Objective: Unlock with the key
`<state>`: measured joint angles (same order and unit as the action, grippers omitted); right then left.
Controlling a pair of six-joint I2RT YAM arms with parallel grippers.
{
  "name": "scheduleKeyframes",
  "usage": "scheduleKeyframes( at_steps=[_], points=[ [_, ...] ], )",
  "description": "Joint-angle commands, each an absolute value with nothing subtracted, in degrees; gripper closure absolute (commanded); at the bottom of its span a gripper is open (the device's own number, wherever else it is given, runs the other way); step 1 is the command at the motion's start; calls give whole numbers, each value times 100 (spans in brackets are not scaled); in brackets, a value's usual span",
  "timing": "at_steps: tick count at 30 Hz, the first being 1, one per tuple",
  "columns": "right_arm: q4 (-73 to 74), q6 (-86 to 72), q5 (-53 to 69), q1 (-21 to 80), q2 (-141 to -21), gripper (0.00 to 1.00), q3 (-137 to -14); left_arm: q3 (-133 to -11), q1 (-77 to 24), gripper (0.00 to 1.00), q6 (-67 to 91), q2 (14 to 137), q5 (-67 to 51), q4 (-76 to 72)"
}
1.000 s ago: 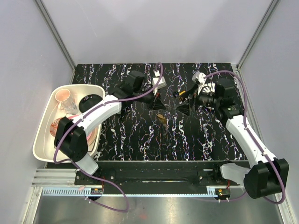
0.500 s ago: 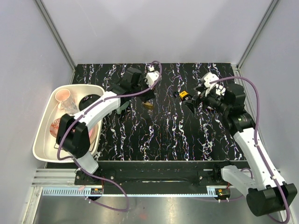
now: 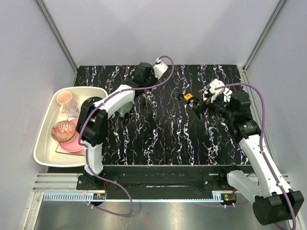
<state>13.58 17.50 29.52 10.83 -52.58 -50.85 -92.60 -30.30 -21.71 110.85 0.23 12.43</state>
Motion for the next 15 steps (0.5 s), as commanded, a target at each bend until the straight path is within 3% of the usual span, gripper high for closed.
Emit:
scheduleKeyframes(
  at_steps=[1,9,15],
  points=[
    [1072,1775,2944,985,-5256,0,-5045,-9860,-3032,100,-2663,11486,1291,63],
    [1020,1714,3076,835,-5273,0,-4983,-10195,-3251,100,-2768,12348,2144,-237],
    [993,1652,3164,774,-5256,0,-4983,-10134,-3454,100,-2813,12507,2145,-167]
  ],
)
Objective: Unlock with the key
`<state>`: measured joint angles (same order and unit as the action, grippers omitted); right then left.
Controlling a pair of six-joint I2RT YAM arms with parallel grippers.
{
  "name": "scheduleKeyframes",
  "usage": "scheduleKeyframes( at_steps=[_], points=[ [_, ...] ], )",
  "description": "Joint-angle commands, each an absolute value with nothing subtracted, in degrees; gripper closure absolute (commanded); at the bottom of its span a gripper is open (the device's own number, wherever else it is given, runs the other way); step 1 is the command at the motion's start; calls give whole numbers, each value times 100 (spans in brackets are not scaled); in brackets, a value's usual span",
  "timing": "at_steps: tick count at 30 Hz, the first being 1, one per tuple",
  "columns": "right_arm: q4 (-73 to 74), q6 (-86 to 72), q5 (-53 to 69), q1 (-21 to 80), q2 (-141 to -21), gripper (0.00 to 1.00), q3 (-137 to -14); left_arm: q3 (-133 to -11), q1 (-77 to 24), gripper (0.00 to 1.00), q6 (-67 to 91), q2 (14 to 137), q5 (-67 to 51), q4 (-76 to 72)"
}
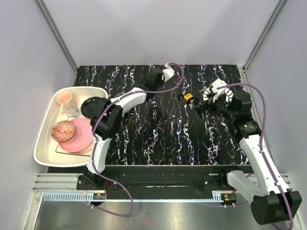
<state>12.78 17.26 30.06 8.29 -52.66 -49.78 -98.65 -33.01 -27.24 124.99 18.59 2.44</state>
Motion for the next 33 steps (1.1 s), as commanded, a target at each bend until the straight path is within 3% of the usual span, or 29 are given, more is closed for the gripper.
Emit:
scheduleKeyframes(
  at_steps=[1,14,21,30,33],
  points=[
    [984,1652,3164,765,-5247,0,-4983,-10151,-3472,100,-2804,12516,2136,-97],
    [967,1591,3269,703,-5177,0,-4948,-9712,-3762,100,-2778,12542,1943,79],
    [949,1582,3305,677,-5150,0,-4939,-9238,-3832,91,-2672,12472,1907,18],
    [949,1556,3331,668,-5168,0,-4939,-8868,-3911,88,-2435,12331,1925,-132],
    [949,1556,3331,659,-5159,0,-4948,-8850,-3937,81,-2382,12331,1925,-114]
  ],
)
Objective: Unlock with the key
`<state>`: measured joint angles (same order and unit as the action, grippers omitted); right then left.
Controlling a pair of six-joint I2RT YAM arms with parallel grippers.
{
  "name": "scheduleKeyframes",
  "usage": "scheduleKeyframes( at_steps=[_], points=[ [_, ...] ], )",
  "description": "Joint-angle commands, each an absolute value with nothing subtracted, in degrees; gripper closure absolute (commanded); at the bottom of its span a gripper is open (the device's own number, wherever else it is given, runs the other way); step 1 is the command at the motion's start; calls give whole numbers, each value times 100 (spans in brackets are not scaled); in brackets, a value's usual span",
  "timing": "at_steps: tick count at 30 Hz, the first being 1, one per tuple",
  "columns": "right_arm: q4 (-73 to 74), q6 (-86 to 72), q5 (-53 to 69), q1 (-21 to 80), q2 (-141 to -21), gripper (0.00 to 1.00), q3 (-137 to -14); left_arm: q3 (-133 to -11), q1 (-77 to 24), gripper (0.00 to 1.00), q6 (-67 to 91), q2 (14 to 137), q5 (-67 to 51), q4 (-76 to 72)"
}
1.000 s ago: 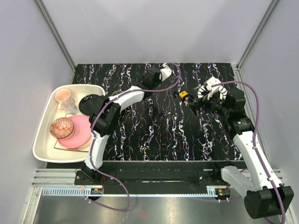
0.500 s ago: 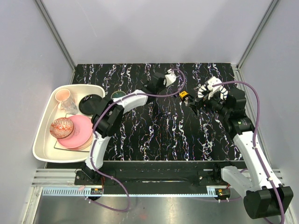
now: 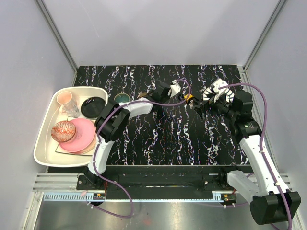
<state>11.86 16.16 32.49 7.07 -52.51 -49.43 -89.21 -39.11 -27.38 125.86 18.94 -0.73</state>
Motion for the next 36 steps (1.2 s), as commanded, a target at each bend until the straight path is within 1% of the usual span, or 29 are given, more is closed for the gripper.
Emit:
scheduleKeyframes(
  at_steps=[1,8,12,13,15,16,19,20,22,23,25,26,27,29,33,36],
  points=[
    [949,1547,3348,659,-5168,0,-4957,-8833,-3937,80,-2356,12340,1942,-106],
    [940,1529,3375,659,-5142,0,-4939,-8763,-4017,76,-2250,12357,1934,-27],
    [949,1521,3384,650,-5133,0,-4948,-8771,-4078,70,-2215,12357,1925,113],
    [941,1529,3384,659,-5142,0,-4940,-8771,-4087,66,-2206,12331,1907,132],
    [940,1521,3384,650,-5142,0,-4948,-8771,-4096,61,-2171,12305,1864,237],
    [940,1521,3384,650,-5142,0,-4957,-8771,-4104,55,-2153,12270,1811,281],
    [949,1538,3375,659,-5142,0,-4940,-8701,-4113,45,-2074,12173,1723,343],
    [949,1529,3375,659,-5133,0,-4939,-8675,-4122,39,-2066,12147,1697,351],
    [940,1538,3375,659,-5124,0,-4940,-8640,-4131,36,-2048,12094,1670,395],
    [949,1547,3375,650,-5124,0,-4939,-8631,-4140,31,-2030,12076,1661,422],
    [932,1538,3375,650,-5115,0,-4939,-8605,-4131,28,-2004,11989,1635,492],
    [923,1547,3366,659,-5124,0,-4931,-8578,-4131,24,-1987,11936,1635,510],
    [914,1547,3349,650,-5115,0,-4922,-8509,-4131,15,-1943,11857,1617,518],
    [905,1547,3279,659,-5107,0,-4931,-8420,-4131,1,-1908,11585,1573,519],
    [1063,1547,3147,650,-5045,0,-5097,-8114,-4087,1,-1776,10891,1450,676],
    [976,1380,2822,659,-4992,0,-5115,-7841,-3964,1,-1618,10215,1231,825]
  ],
)
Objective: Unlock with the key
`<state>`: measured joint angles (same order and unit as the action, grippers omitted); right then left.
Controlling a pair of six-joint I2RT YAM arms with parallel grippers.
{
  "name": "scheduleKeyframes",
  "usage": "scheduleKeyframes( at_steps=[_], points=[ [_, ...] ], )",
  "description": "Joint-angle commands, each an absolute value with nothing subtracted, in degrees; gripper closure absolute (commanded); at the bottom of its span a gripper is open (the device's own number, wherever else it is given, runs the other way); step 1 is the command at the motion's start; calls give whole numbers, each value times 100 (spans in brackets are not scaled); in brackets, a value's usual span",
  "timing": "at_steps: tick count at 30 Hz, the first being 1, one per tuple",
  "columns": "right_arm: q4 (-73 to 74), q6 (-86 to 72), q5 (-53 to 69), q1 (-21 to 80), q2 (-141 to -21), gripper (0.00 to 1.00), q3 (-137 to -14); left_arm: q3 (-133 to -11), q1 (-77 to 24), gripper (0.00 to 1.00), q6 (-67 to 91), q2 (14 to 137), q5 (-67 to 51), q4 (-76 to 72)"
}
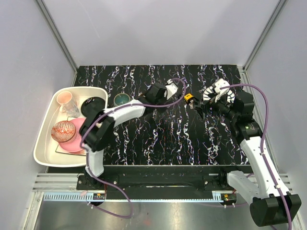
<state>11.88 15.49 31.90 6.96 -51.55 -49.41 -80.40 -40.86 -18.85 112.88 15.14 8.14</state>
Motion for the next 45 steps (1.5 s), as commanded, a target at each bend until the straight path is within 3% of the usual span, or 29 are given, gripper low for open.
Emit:
scheduleKeyframes(
  at_steps=[1,6,13,18,25,45],
  points=[
    [897,1345,2604,659,-4983,0,-5115,-7762,-3929,1,-1574,9874,1143,852],
    [660,844,1654,650,-4878,0,-5141,-7304,-3455,1,-1144,8896,669,1019],
    [62,606,-664,642,-4729,0,-5045,-6795,-2725,1,-888,7518,142,1073],
    [53,914,-1343,659,-4518,0,-5089,-6653,-2145,1,-817,6682,26,1265],
    [413,1142,-1512,659,-4351,1,-5291,-6531,-1170,1,-589,5652,246,1432],
    [1037,1143,-1143,659,-4474,0,-6082,-6961,-1028,1,-615,5396,431,1916]
  ],
)
